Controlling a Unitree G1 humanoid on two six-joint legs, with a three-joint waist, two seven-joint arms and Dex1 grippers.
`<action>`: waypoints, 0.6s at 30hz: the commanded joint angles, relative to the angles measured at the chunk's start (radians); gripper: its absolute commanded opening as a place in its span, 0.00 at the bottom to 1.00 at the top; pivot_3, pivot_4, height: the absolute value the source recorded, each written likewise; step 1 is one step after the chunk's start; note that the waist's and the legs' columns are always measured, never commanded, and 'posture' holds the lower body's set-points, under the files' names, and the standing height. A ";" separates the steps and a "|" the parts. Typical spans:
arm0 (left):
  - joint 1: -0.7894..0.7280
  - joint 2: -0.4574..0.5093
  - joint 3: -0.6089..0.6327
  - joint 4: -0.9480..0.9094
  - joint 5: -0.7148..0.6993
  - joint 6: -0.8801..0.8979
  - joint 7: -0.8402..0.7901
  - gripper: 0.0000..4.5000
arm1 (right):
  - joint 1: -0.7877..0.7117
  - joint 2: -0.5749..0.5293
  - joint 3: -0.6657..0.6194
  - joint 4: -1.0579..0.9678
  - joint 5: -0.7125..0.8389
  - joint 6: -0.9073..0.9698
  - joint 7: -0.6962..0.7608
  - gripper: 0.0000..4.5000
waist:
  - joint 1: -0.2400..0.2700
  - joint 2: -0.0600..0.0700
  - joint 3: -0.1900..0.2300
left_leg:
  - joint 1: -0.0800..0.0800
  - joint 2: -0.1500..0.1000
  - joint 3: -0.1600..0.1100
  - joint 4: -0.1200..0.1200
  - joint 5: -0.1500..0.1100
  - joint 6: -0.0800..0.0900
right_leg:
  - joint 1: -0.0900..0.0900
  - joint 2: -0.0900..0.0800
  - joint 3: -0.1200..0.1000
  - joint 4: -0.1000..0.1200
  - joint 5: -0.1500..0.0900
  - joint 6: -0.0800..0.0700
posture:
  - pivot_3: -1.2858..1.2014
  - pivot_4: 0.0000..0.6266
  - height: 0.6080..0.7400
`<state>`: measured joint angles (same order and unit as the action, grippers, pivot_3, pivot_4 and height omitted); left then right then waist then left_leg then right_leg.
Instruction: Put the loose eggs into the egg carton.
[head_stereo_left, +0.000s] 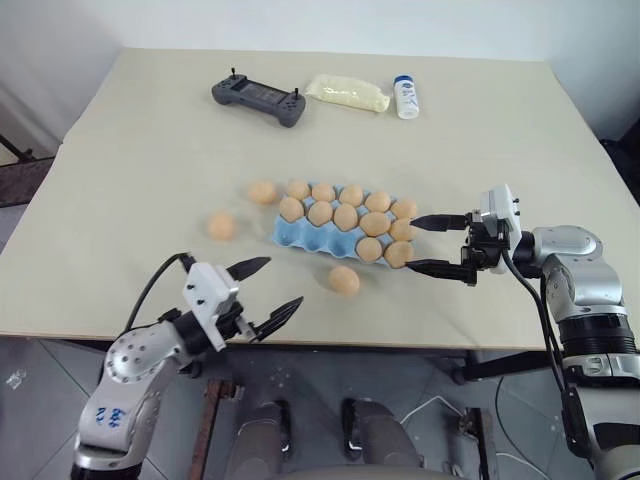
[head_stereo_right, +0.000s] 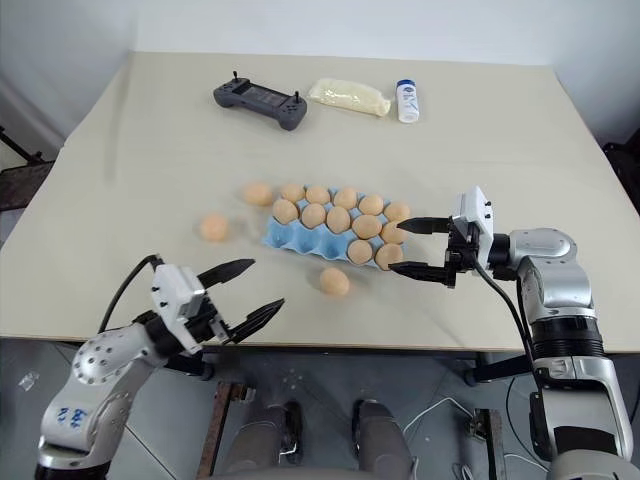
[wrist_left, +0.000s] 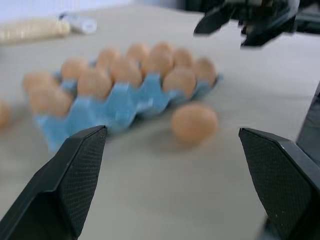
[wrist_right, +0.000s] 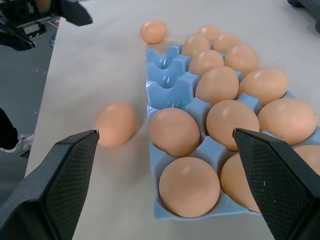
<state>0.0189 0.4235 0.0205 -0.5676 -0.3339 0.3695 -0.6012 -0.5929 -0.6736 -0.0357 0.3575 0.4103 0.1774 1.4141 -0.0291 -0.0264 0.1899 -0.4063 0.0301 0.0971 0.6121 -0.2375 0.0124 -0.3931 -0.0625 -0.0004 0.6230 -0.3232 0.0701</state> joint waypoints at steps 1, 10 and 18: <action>-0.068 -0.039 -0.091 0.032 0.058 0.007 0.051 1.00 | -0.005 -0.015 -0.017 -0.025 0.010 -0.005 0.009 1.00 | 0.000 0.000 0.000 | 0.000 0.000 0.000 0.000 0.000 0.001 | 0.000 0.000 0.000 0.001 0.000 0.000 | 0.52 0.24 1.00; -0.253 -0.161 -0.264 0.197 0.167 0.125 0.160 1.00 | 0.023 -0.017 -0.024 -0.055 0.013 0.005 -0.008 1.00 | 0.003 0.000 0.000 | 0.001 0.000 0.000 0.004 0.004 0.005 | 0.001 0.001 0.000 0.006 0.001 0.001 | 0.52 0.24 1.00; -0.338 -0.231 -0.332 0.278 0.198 0.169 0.173 1.00 | 0.048 -0.021 -0.034 -0.089 0.017 0.019 -0.026 1.00 | 0.003 0.000 0.000 | 0.001 0.000 0.000 0.005 0.004 0.005 | 0.000 0.002 0.001 0.006 0.001 0.001 | 0.52 0.24 1.00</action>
<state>-0.3046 0.2039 -0.2990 -0.2852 -0.1390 0.5299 -0.4289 -0.5479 -0.6769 -0.0449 0.3079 0.4100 0.1968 1.3918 -0.0263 -0.0264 0.1899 -0.4051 0.0302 0.0975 0.6167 -0.2336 0.0174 -0.3926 -0.0610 0.0001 0.6288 -0.3224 0.0716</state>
